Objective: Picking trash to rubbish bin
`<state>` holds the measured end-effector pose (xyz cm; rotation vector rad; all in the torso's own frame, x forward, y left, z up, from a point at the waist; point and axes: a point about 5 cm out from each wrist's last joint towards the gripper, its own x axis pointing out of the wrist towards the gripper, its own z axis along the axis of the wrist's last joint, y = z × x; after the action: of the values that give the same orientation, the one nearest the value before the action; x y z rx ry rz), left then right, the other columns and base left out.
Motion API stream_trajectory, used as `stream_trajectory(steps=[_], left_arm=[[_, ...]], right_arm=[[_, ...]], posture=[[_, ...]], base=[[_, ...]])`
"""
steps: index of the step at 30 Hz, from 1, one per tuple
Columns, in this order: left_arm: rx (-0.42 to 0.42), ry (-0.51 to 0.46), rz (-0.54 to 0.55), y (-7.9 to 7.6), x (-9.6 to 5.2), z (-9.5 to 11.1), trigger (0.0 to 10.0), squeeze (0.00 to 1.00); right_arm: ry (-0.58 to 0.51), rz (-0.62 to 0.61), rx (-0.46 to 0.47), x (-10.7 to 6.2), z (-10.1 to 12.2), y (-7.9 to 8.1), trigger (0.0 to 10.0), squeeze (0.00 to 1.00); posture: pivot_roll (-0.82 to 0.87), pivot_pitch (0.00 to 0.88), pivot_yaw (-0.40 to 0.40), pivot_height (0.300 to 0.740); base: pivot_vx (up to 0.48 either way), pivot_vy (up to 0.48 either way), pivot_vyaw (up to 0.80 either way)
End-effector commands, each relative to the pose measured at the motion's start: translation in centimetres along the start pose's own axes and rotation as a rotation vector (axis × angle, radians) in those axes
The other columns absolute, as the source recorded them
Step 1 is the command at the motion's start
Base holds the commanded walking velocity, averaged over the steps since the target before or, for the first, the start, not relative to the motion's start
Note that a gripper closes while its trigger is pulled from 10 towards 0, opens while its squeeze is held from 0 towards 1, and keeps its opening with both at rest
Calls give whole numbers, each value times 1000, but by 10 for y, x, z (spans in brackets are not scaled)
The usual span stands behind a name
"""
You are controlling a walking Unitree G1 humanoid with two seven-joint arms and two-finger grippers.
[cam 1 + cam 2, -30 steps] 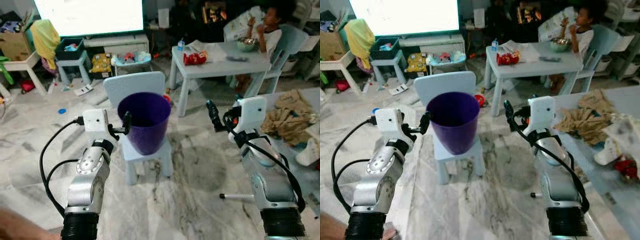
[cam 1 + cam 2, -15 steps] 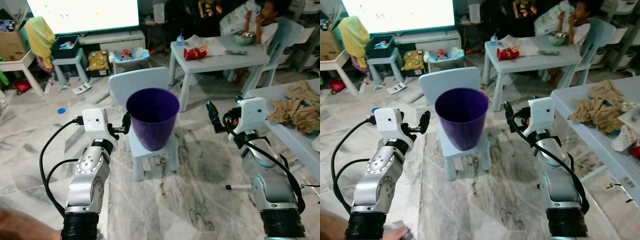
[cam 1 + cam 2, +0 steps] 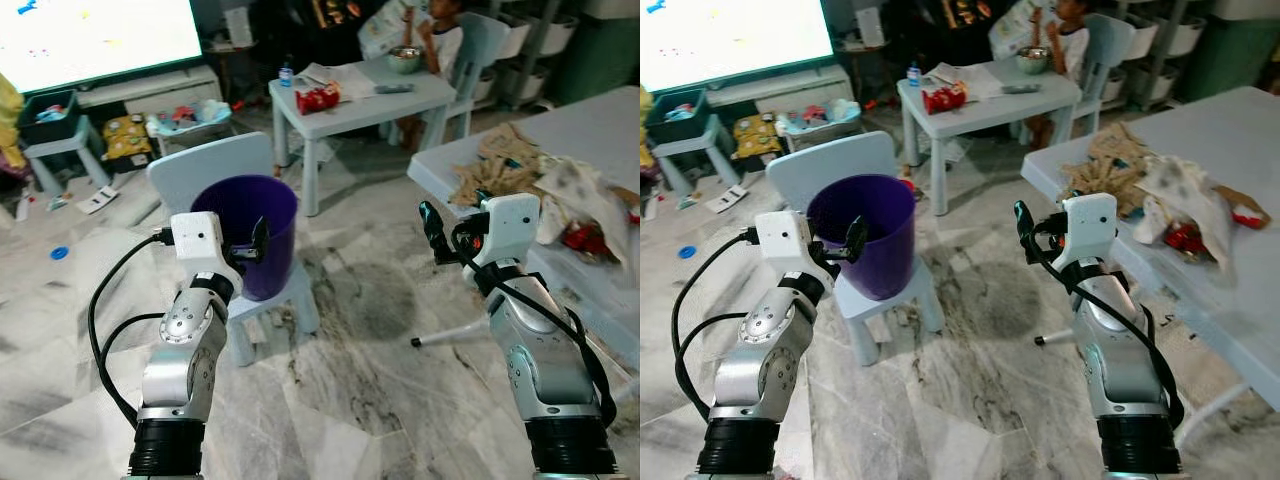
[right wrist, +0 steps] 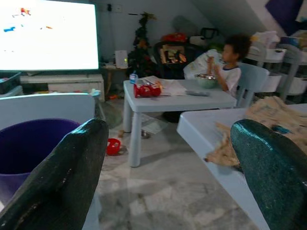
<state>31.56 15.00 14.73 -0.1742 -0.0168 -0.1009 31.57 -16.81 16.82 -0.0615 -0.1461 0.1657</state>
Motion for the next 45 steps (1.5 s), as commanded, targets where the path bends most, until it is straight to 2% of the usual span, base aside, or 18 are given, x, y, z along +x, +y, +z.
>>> stream_trajectory(steps=[1, 17, 30, 45], left_arm=[[4, -1, 25, 6, 1, 1, 10000, 0], [-17, -10, 47, 12, 4, 5, 10000, 0], [-8, -15, 52, 16, 6, 7, 10000, 0], [-7, -5, 45, 14, 5, 5, 10000, 0]], right_arm=[[-10, -6, 1, 1, 3, 0, 10000, 0], [-9, -7, -1, 0, 3, -1, 10000, 0], [-16, -5, -3, 2, 4, 0, 10000, 0], [-28, -17, 1, 2, 5, -1, 10000, 0]], posture=[[-64, 33, 17, 740], [-64, 35, 17, 740], [-58, 28, 18, 740], [-59, 32, 19, 740]], base=[[0, 0, -800], [16, 0, -776], [361, 0, 0], [392, 0, 0]])
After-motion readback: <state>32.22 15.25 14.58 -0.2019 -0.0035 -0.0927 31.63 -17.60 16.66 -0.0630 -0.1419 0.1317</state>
